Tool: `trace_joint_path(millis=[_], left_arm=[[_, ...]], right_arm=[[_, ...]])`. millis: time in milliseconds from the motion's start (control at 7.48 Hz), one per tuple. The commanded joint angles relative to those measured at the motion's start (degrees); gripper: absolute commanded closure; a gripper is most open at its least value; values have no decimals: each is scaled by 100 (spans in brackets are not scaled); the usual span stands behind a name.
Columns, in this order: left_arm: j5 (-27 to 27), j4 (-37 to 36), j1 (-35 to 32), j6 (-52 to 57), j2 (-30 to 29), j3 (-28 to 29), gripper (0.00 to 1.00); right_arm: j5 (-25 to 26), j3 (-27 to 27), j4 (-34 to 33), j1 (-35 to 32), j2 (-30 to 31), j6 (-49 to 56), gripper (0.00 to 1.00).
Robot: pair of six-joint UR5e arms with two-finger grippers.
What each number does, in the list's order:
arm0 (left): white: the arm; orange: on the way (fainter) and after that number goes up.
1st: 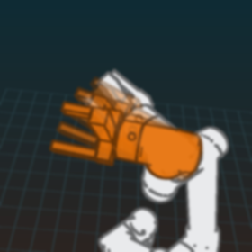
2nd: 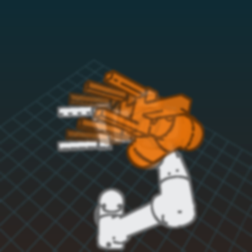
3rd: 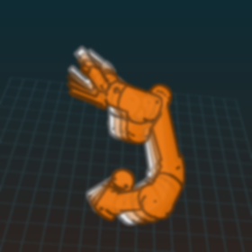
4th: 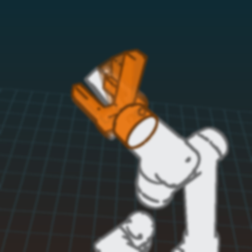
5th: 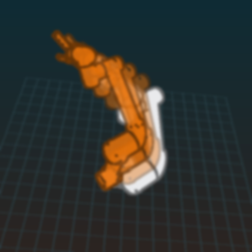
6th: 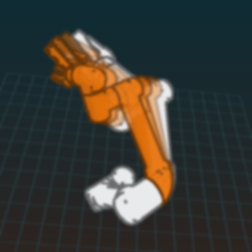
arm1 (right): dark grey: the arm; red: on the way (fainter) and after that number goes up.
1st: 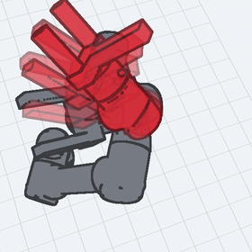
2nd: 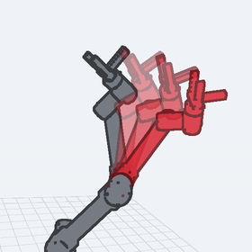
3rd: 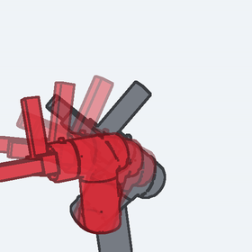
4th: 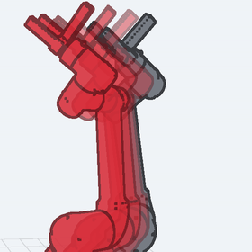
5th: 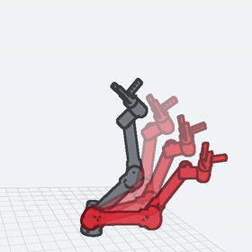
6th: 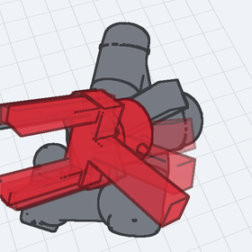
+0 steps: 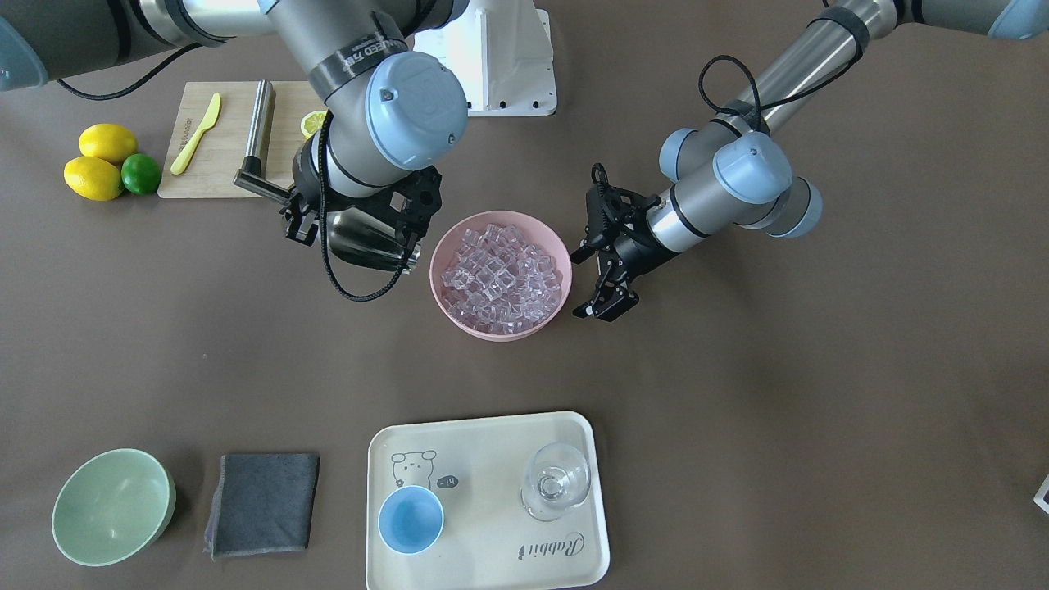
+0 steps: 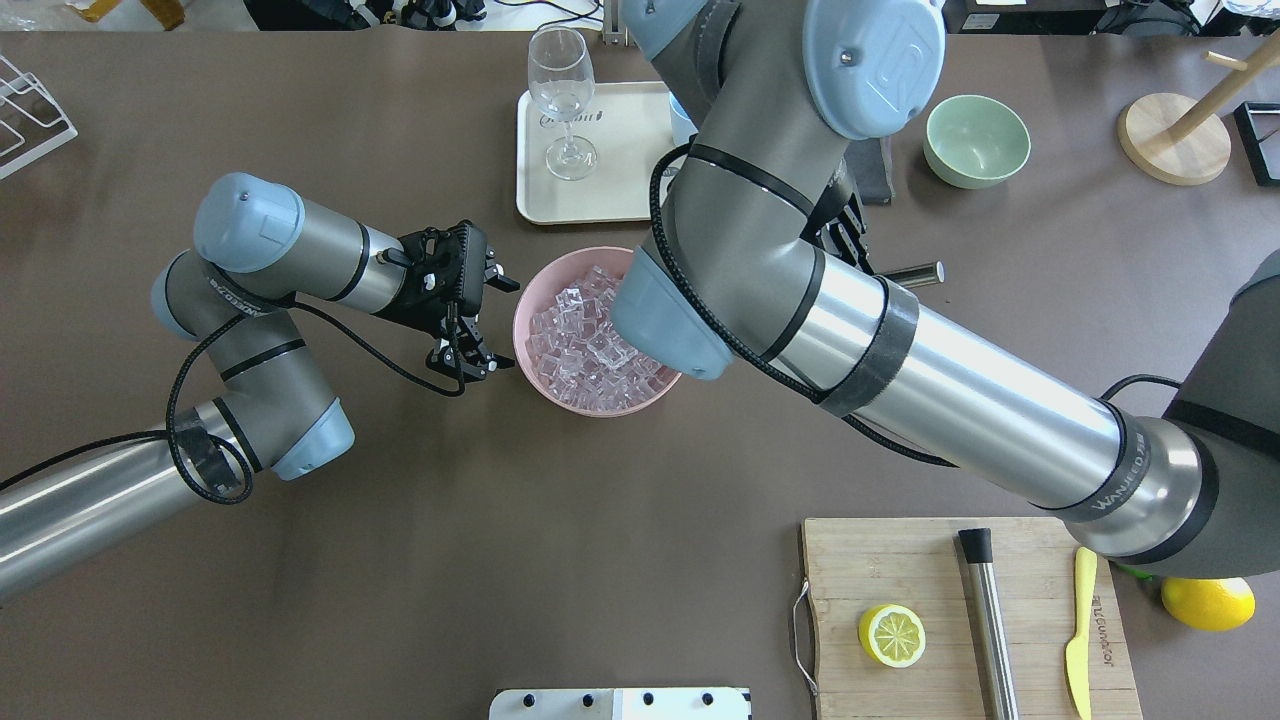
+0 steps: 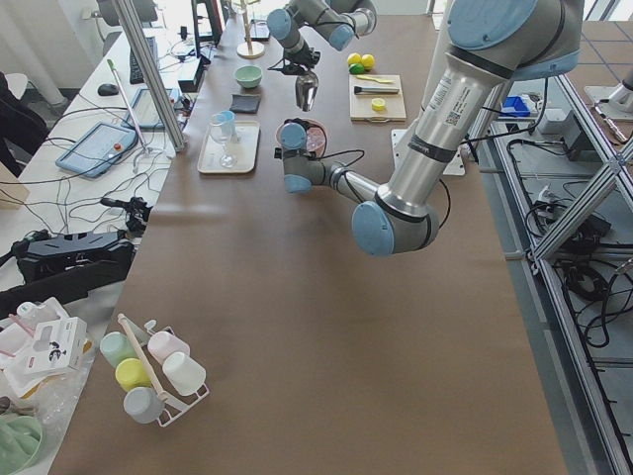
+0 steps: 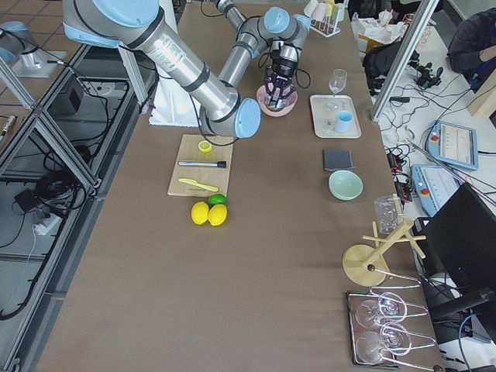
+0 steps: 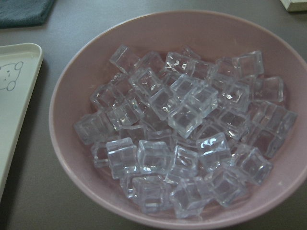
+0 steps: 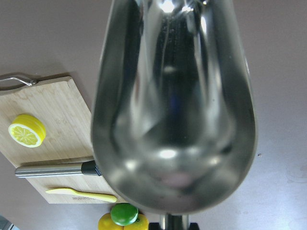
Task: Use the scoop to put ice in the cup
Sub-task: 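Lower the scoop into the ice bowl with the right gripper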
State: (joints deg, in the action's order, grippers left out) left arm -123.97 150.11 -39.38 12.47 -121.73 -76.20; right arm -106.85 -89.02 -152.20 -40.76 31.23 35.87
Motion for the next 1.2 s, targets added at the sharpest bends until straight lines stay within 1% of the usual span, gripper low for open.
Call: trace_joint_path(millis=[0, 267, 401, 802, 1069], left_arm=[[5, 10, 0, 2, 0, 0, 3], [13, 10, 0, 2, 0, 0, 3], [13, 10, 0, 2, 0, 0, 3], [22, 36, 0, 2, 0, -9, 3], [31, 54, 0, 2, 9, 0, 3]], right_arm=[[6, 682, -108, 42, -485, -18, 100], [24, 894, -116, 174, -556, -89, 100], [15, 913, -134, 209, -582, -124, 100], [33, 1343, -125, 375, -793, -483, 100], [50, 1414, -117, 499, -802, -625, 100]])
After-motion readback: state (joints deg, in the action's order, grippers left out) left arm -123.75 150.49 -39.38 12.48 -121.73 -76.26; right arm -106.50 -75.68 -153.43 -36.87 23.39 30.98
